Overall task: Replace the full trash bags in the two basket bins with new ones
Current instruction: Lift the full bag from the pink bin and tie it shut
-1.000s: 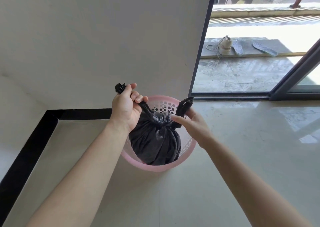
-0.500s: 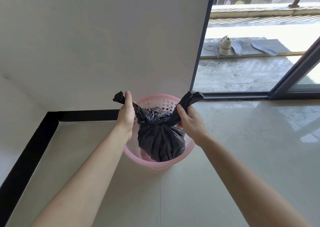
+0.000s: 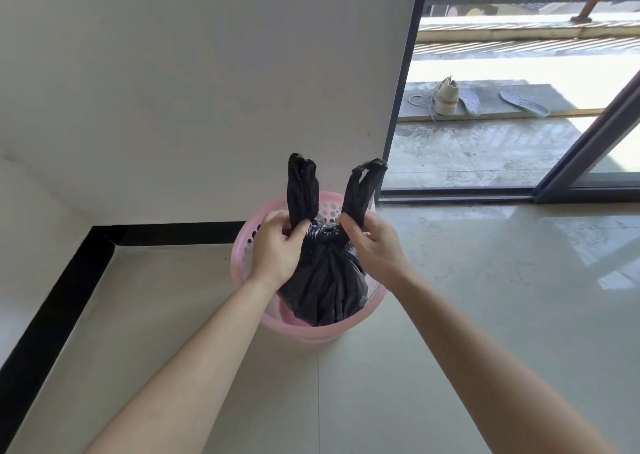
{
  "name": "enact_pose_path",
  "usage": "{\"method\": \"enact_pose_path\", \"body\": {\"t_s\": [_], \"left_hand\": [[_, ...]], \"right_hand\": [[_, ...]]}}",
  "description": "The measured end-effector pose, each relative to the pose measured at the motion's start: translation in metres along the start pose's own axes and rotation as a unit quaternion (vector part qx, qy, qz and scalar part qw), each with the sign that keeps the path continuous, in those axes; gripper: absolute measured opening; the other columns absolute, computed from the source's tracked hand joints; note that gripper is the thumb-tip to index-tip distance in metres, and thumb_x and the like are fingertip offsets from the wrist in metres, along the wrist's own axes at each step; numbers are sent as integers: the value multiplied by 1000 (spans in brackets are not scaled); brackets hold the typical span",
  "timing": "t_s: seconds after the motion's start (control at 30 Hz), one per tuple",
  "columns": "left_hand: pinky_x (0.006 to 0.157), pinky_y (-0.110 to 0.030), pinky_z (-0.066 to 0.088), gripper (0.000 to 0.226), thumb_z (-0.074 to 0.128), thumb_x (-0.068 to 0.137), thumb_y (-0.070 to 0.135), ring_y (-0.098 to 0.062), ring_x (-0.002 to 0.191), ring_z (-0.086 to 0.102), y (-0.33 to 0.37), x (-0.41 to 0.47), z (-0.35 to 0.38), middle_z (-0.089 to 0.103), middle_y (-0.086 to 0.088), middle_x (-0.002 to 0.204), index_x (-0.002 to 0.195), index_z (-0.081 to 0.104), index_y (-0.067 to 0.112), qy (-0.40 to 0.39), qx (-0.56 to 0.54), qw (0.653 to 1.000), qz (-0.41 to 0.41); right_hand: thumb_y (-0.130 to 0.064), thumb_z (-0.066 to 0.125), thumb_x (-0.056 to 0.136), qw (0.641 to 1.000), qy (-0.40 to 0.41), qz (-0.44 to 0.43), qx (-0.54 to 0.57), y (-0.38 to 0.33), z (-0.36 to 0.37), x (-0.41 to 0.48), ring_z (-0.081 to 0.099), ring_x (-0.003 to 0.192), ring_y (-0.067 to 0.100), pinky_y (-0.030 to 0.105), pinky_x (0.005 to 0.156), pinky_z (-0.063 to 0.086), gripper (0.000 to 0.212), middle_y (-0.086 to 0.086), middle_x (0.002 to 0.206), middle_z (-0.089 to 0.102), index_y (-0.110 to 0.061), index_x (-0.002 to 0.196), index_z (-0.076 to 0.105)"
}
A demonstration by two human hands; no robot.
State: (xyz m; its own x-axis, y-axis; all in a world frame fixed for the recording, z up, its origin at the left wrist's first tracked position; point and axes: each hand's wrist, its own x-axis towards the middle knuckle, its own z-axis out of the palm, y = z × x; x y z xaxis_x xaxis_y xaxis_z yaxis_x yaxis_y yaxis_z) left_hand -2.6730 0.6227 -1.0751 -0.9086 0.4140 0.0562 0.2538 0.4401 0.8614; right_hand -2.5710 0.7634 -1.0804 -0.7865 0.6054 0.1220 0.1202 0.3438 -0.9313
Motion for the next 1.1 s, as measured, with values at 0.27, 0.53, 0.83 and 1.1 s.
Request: {"method": "enact_pose_path", "body": {"t_s": [0.27, 0.53, 0.83, 1.1], "left_hand": [[71, -25, 53, 16, 37, 104, 25, -17, 75, 72, 23, 3, -2, 75, -6, 77, 105, 47, 13, 4, -180, 983, 21], [66, -29, 49, 22, 32, 105, 24, -22, 57, 68, 1, 16, -12, 67, -6, 58, 99, 45, 7, -99, -43, 993, -45], [60, -26, 31, 30, 57, 93, 24, -11, 55, 34, 13, 9, -22, 39, 9, 59, 64, 63, 25, -253, -323, 900, -145], [43, -15, 23, 26, 58, 98, 23, -5, 41, 22, 5, 21, -9, 28, 10, 48, 72, 52, 22, -74, -445, 870, -200]], "right_hand": [[-33, 28, 106, 949, -144, 121, -251, 39, 25, 8, 61, 79, 35, 47, 76, 50, 38, 11, 82, 62, -16, 76, 44], [-27, 38, 105, 992, -14, -28, -118, 21, 9, 13, 46, 67, 12, 33, 64, 38, 29, -10, 72, 47, -24, 76, 42], [-32, 41, 106, 926, -200, -136, -290, 6, 0, 18, 48, 68, 19, 35, 65, 36, 26, -5, 75, 52, -15, 86, 45], [-46, 60, 94, 973, -149, -16, -173, 12, 12, -2, 45, 62, 3, 24, 62, 35, 26, -13, 67, 51, -26, 79, 52]]}}
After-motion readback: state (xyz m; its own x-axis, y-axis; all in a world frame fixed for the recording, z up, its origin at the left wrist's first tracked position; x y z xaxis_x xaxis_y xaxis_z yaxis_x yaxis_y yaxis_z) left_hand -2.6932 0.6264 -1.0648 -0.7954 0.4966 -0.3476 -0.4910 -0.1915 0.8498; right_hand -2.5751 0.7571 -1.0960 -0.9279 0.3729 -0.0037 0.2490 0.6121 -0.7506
